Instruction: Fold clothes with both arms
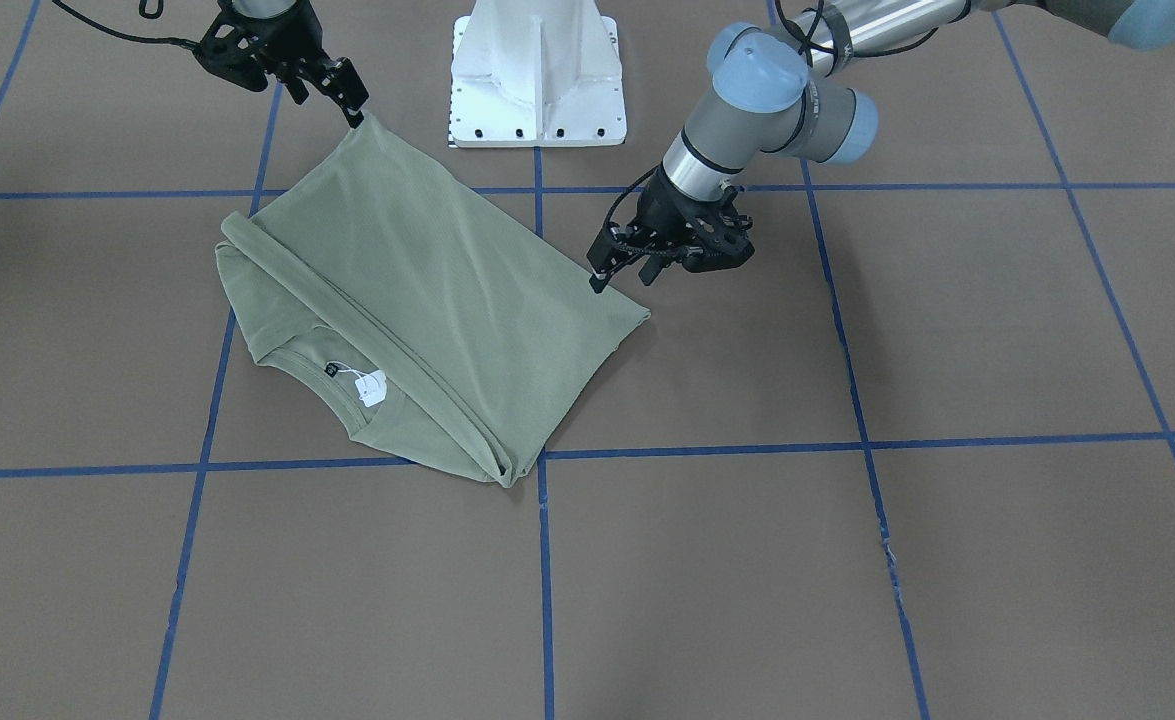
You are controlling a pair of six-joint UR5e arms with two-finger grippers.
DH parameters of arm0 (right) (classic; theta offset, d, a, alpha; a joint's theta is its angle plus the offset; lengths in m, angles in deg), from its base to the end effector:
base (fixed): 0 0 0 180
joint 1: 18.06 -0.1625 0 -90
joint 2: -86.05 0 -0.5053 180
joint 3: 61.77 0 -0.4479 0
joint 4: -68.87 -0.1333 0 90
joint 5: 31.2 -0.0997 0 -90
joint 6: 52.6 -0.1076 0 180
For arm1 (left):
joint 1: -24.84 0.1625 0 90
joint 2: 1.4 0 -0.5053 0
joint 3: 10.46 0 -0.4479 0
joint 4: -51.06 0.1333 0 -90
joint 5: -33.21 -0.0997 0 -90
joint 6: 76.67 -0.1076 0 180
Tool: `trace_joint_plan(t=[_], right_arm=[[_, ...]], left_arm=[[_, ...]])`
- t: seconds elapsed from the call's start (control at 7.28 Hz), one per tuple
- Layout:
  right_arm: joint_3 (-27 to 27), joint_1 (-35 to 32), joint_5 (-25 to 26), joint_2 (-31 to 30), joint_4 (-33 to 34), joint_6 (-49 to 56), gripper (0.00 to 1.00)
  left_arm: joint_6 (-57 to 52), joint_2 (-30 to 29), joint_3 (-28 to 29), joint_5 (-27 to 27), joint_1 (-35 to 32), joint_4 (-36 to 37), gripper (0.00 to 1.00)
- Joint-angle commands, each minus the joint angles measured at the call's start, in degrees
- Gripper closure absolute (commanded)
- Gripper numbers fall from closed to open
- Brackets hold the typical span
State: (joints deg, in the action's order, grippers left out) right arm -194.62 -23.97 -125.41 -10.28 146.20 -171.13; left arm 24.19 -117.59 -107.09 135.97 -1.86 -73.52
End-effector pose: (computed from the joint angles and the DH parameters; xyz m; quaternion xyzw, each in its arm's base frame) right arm -0.4353 -0.1711 0.3928 -0.1143 -0.4013 0.2544 0.8725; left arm 0.6071 -0.4279 0.3214 -0.0156 0.5589 -0.2078 0.8026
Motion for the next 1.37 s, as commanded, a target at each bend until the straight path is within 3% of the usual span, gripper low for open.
trace_joint_plan(t=[0.0, 0.55, 0.69, 0.82, 1.24], right_arm=[[1.3, -2.3, 0.7, 3.1, 0.2, 0.3, 0.00], [3.3, -4.2, 0.9, 3.9, 0.1, 0.4, 0.00], [3.2, -4.4, 0.9, 4.0, 0.1, 0.4, 0.00], [3.2, -4.5, 0.8, 4.4, 0.1, 0.3, 0.00], [3.2, -4.7, 0.8, 5.0, 0.2, 0.2, 0.00]], left_arm=[[0.0, -0.2, 1.7, -1.2, 0.0, 0.0, 0.25], [0.0, 0.1, 3.4, -2.4, 0.0, 0.1, 0.40], [0.0, 0.2, 3.5, -3.0, 0.0, 0.1, 0.62], [0.0, 0.3, 3.5, -3.1, -0.1, 0.1, 0.97], [-5.6, 0.9, 3.4, -3.1, -1.9, 0.6, 1.00]])
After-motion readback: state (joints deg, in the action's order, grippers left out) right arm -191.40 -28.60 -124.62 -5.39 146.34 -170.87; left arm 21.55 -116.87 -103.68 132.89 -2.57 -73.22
